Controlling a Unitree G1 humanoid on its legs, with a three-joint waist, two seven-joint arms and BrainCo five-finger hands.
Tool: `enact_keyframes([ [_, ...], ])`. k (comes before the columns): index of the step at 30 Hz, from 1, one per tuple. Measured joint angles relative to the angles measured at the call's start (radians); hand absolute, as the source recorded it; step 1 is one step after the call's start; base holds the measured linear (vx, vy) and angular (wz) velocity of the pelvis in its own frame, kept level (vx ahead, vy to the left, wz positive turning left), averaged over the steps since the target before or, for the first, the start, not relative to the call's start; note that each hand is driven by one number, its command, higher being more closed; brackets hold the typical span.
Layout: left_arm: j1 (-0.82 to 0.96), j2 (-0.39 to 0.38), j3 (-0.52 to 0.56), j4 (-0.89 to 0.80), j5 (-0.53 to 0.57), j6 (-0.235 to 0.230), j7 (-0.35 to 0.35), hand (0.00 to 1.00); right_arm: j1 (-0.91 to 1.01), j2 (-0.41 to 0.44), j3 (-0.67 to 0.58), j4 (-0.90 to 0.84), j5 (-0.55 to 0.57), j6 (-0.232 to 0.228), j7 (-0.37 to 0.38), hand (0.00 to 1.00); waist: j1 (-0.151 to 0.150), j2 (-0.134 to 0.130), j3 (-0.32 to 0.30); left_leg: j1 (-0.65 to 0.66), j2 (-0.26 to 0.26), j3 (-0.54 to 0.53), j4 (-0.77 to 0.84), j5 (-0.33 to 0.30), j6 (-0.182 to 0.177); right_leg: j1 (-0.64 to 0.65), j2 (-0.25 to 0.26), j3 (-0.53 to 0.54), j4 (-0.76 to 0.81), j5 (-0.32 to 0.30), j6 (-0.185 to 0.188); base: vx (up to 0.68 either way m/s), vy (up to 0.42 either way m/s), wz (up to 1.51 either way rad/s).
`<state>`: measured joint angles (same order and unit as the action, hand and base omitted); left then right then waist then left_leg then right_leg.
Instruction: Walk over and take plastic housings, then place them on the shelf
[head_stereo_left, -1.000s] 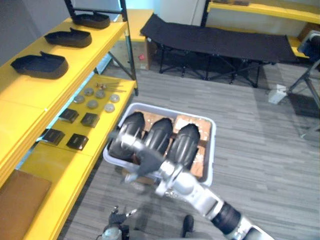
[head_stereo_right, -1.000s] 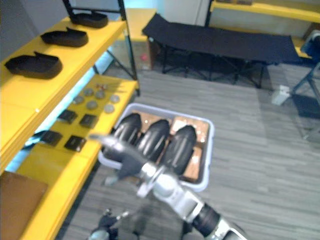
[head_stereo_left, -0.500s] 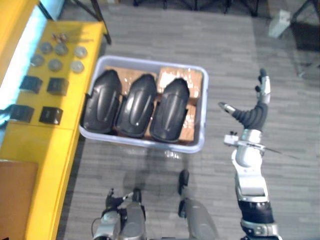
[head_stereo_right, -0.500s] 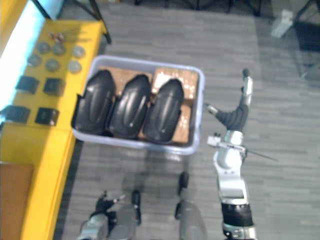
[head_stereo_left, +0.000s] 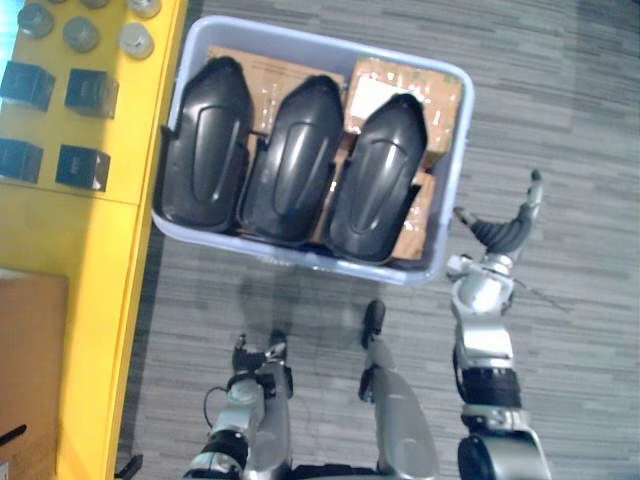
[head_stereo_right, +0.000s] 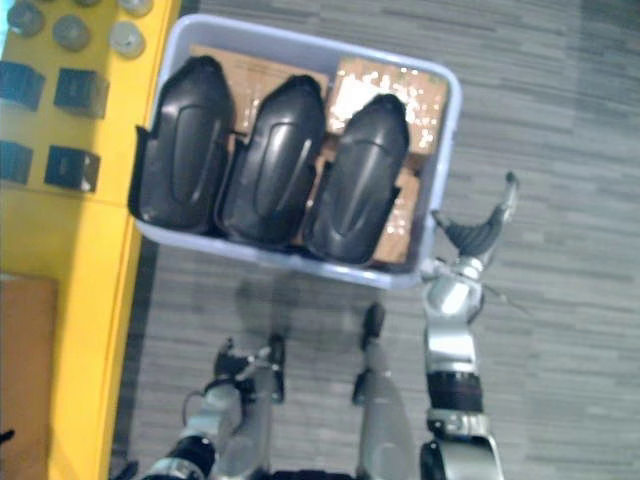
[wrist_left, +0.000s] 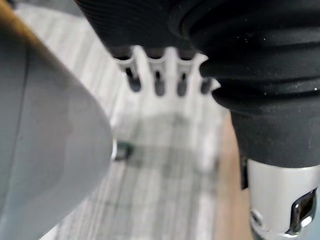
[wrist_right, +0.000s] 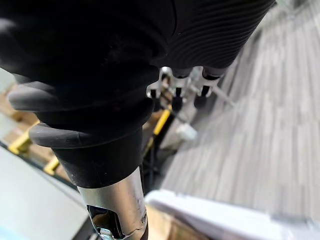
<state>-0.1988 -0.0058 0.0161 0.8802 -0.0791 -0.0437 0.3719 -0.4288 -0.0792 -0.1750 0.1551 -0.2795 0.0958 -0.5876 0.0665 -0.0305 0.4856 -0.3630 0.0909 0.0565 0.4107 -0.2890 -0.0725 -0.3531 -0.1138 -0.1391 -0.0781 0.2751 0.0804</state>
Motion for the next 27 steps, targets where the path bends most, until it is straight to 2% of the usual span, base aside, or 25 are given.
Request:
enact_keyframes([
  [17, -0.02, 0.023, 0.002, 0.003, -0.032, -0.013, 0.005, 0.0, -0.124, -0.021, 0.015, 0.154, 0.041, -0.001, 0.004, 0.0, 0.01, 0.002, 0.002, -0.083, -0.015, -0.048, 0.056, -0.015, 0.008, -0.027, -0.008, -0.044, 0.0, -0.002, -0.003, -0.04, 0.07, 0.07],
  [24, -0.02, 0.026, 0.001, 0.003, -0.034, -0.015, 0.005, 0.0, -0.209, -0.046, 0.024, 0.265, 0.072, -0.002, 0.006, 0.0, 0.018, 0.005, 0.004, -0.083, -0.017, -0.052, 0.049, -0.015, 0.009, -0.027, -0.01, -0.052, 0.0, -0.002, -0.003, -0.02, 0.059, 0.03],
  [27, -0.02, 0.028, 0.001, 0.002, -0.041, -0.018, 0.005, 0.0, -0.261, -0.083, 0.03, 0.354, 0.097, 0.0, 0.028, 0.0, 0.03, 0.013, 0.008, -0.083, -0.018, -0.057, 0.045, -0.014, 0.009, -0.027, -0.011, -0.055, 0.0, -0.002, -0.003, -0.02, 0.056, 0.03],
])
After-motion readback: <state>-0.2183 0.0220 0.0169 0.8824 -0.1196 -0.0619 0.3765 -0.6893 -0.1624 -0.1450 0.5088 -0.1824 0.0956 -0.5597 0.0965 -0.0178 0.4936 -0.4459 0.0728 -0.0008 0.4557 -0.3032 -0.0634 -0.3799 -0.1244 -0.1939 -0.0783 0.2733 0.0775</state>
